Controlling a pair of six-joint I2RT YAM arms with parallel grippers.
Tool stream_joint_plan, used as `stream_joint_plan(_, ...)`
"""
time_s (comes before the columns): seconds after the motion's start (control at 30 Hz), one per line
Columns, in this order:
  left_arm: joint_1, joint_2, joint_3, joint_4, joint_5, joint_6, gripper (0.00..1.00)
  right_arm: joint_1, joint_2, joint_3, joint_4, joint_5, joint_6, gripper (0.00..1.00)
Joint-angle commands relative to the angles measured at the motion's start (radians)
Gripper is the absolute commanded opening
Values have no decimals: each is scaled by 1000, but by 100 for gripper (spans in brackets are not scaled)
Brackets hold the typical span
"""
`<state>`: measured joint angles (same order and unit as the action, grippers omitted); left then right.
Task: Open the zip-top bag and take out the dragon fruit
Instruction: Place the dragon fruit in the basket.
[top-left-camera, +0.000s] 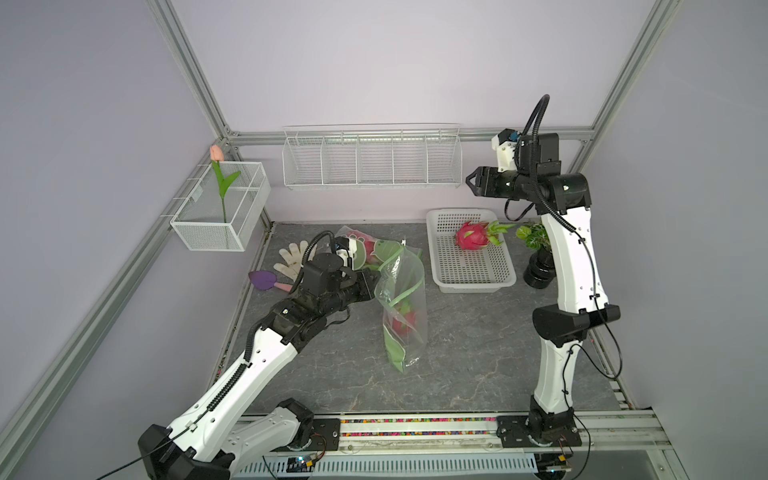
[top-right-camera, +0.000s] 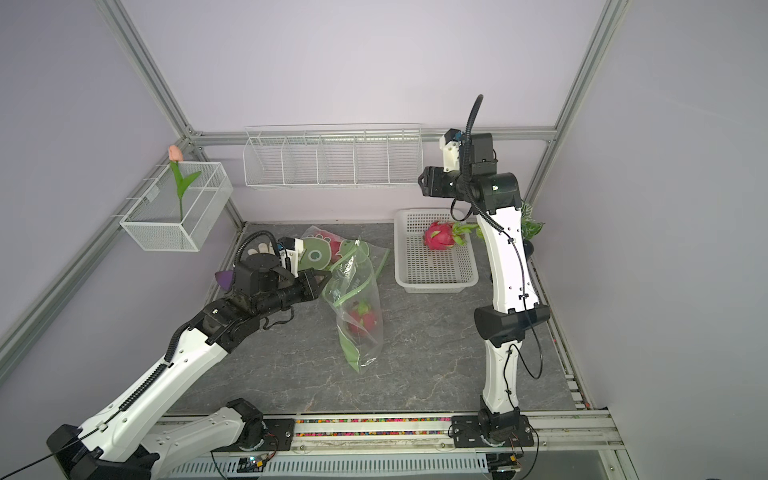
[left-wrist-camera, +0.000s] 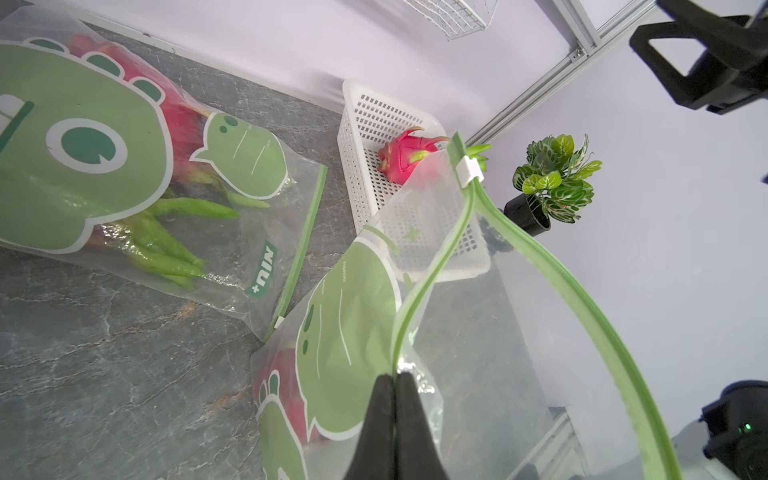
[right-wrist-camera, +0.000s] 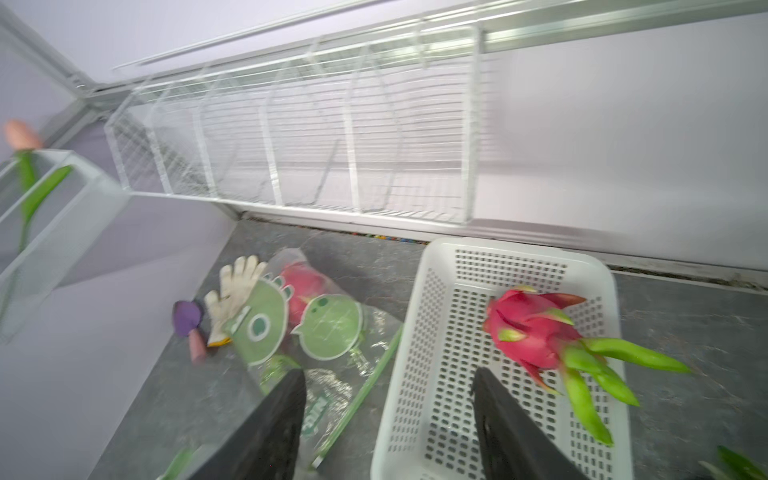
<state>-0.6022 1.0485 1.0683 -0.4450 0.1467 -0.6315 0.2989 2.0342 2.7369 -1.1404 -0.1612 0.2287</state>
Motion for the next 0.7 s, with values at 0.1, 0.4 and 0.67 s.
stream_joint_plan(0.1,3,17,60,-1,-5,21,0,124,-87,-36,-139,-91,29,62)
stream_joint_plan(0.4,-1,55,83,32,39,12,0,332,-289,-389,23,-171,65,58)
stream_joint_plan(0.67,-38,85,117,45,41,24,0,424,-345,-611,106,-171,106,54)
